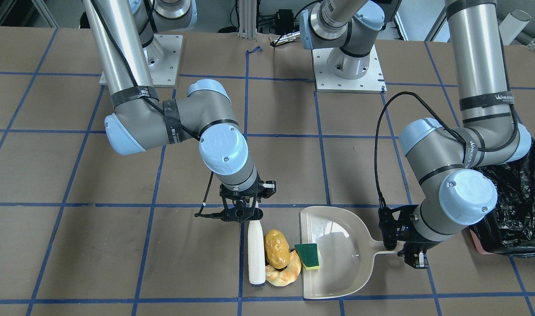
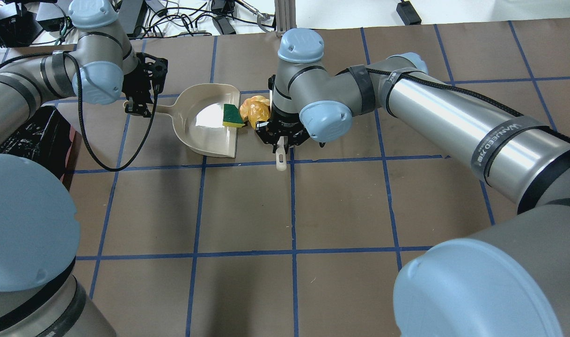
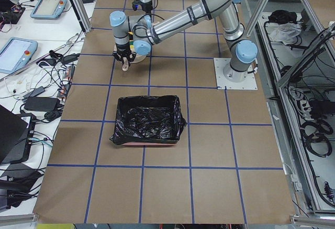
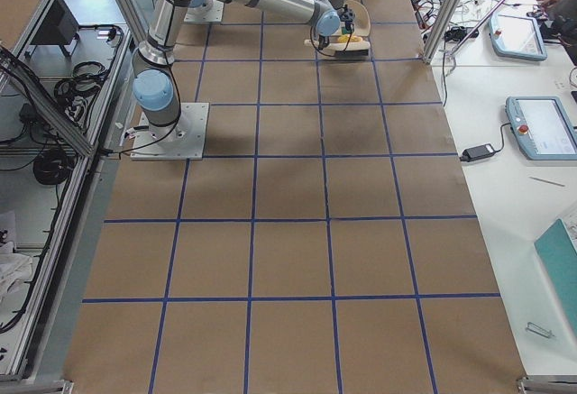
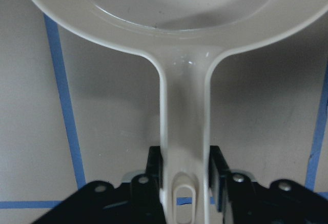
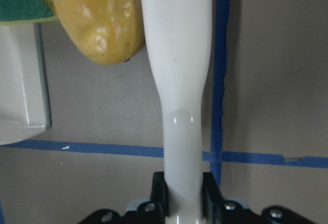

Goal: Sweep and dump trash into bin
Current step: 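Sweep the sponge and yellow toy into the dustpan with the brush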

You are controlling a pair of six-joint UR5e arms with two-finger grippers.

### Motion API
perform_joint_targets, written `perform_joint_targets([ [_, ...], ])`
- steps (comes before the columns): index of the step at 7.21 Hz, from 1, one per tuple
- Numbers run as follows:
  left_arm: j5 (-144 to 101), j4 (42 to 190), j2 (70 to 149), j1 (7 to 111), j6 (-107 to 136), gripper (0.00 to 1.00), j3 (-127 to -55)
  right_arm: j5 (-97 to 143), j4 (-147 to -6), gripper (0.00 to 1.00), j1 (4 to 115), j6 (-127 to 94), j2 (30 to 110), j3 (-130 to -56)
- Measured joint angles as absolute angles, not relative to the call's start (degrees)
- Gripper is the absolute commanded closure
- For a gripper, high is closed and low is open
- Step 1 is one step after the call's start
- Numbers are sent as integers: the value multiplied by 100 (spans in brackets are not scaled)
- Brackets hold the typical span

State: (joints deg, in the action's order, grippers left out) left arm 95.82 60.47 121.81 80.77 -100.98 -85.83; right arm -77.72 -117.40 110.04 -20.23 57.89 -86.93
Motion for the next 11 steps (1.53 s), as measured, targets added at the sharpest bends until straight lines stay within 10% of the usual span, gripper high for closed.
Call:
perform_joint_targets([
  [11,9578,6064,12173,8093,-10091,100,-8579,-7327,-11772,98,11840,-3822,5467,-7843],
])
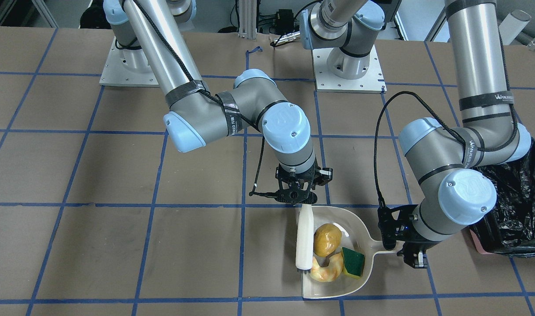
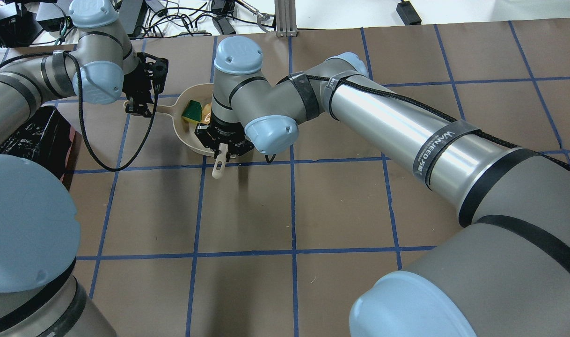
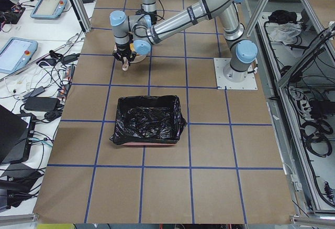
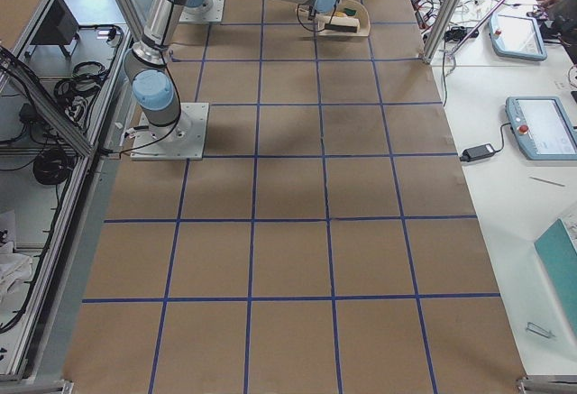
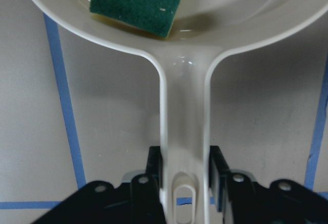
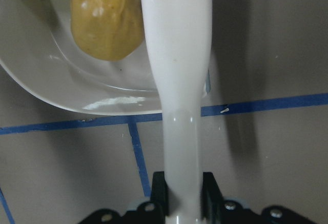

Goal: Sweep and dump trash into bin
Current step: 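Sweep the sponge and yellow toy into the dustpan with the brush, then lift the loaded dustpan with the left gripper while the right gripper withdraws the brush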

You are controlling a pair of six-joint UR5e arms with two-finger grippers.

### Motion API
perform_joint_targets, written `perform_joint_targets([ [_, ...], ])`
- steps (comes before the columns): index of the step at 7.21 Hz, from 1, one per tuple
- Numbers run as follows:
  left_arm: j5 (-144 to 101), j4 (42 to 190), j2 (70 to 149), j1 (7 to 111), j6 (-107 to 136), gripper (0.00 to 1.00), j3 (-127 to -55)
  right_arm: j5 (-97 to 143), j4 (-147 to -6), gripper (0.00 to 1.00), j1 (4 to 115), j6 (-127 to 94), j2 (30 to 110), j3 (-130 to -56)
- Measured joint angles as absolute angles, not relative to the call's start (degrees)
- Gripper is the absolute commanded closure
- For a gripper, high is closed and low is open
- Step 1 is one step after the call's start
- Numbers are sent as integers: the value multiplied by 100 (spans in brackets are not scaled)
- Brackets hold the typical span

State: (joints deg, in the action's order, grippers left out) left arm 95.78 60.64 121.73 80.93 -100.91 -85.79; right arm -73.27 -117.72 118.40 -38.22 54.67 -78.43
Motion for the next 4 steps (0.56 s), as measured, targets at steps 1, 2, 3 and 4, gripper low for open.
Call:
perform_joint_targets([
  [1,9572,6063,12174,8094,-10090,100,-8583,-7440,-11514,98,11754,-3699,5582,-7775],
  [2,9564,6058,12176,8095,-10094,100,-8586,-7579,-11220,98,11593,-3493,5735,-7734],
  [3,9558,6058,12175,8095,-10104,100,-8586,-7777,-10914,98,11436,-3218,5874,-7719],
  [4,9555,6060,12174,8093,-10115,100,-8586,-8091,-10607,98,11322,-2916,5987,-7715],
])
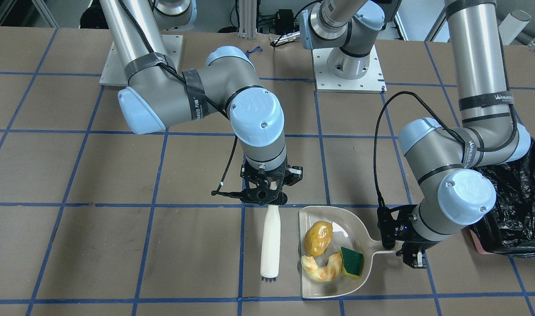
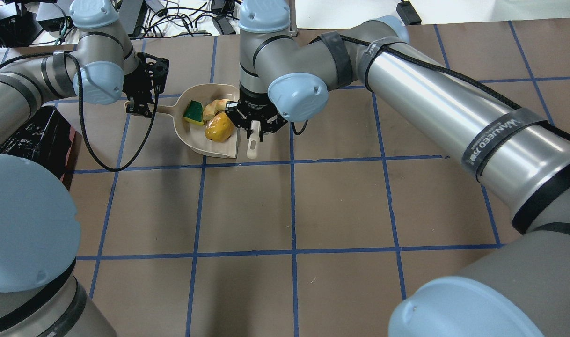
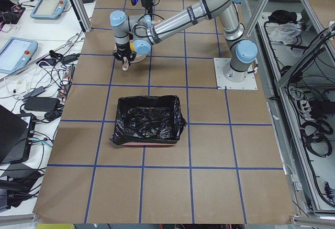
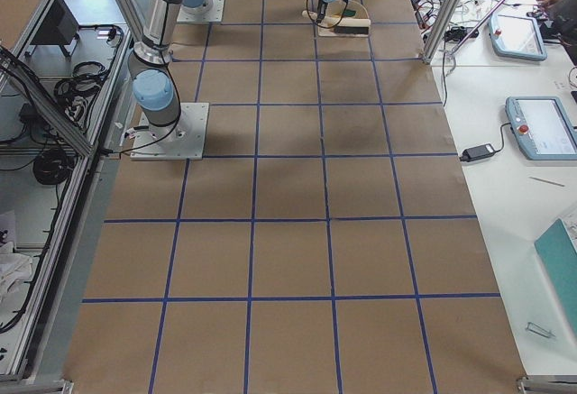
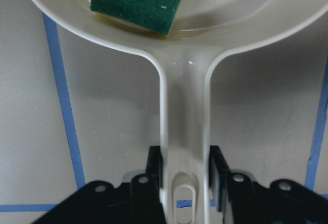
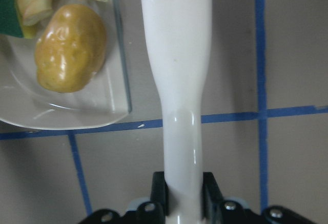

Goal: Sweep and dump trash into bin
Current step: 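Lift the loaded dustpan with the left gripper while the right gripper withdraws the brush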

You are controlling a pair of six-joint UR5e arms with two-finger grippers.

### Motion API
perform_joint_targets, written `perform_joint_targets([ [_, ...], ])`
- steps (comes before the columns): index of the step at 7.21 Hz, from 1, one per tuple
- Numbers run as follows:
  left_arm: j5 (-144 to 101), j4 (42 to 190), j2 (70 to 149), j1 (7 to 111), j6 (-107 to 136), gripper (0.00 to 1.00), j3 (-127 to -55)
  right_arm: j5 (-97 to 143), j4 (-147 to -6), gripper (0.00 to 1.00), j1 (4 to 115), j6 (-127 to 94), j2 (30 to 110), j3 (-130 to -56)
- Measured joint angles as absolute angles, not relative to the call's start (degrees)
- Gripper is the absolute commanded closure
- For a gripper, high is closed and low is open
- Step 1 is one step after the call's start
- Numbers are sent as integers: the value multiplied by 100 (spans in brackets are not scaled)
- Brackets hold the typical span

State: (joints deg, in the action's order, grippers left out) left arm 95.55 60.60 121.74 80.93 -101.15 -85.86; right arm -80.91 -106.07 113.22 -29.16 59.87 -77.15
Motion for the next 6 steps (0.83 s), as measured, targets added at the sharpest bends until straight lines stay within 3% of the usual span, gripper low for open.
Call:
perform_joint_targets([
  [2,9532,6062,12173,8074,-10127,100,-8593,-8444,-10323,98,11047,-2379,6118,-7711],
  [6,8762,6127,12115,7964,-10108,100,-8664,-8997,-9627,100,9465,-1211,6508,-7787],
])
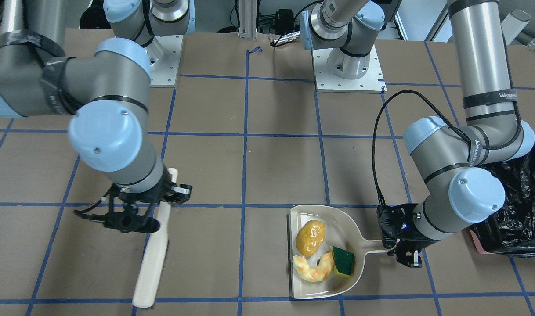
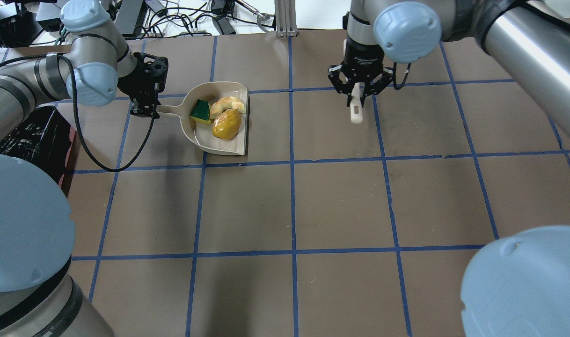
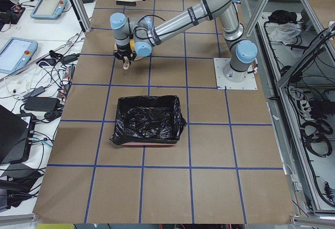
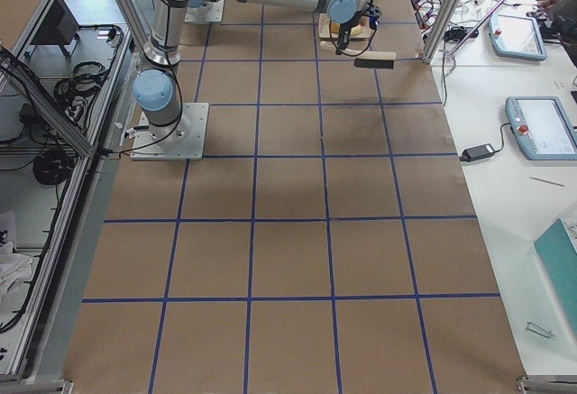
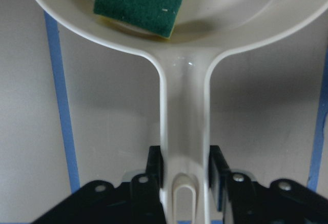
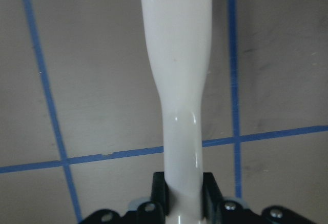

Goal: Sweep and dump trash into bin
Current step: 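Lift the loaded dustpan with the left gripper while the right gripper withdraws the brush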

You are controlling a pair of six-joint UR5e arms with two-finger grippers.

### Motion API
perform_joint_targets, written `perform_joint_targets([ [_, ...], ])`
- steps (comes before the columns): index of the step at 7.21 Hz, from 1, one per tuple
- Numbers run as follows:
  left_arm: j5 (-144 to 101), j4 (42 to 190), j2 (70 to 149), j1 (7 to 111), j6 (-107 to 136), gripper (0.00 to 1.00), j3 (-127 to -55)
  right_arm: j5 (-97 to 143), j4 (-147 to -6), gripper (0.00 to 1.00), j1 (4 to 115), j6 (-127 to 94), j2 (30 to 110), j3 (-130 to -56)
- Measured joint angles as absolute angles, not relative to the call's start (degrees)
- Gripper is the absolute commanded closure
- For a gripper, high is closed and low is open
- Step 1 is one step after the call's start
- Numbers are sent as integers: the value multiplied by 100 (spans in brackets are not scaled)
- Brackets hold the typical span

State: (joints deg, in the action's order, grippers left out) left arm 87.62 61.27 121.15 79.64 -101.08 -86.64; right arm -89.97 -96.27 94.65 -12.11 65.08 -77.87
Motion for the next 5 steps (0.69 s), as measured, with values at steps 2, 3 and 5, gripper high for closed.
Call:
perform_joint_targets([
  [2,8183,6373,11984,7920,-10086,100,-8627,-9179,-9603,100,8610,-583,6535,-7873],
  [3,7767,6667,11857,7820,-10075,100,-8608,-9188,-9656,100,8161,-192,6538,-8000],
  [5,7016,7315,11580,7510,-10053,100,-8584,-9159,-9964,100,7457,715,6538,-8376],
])
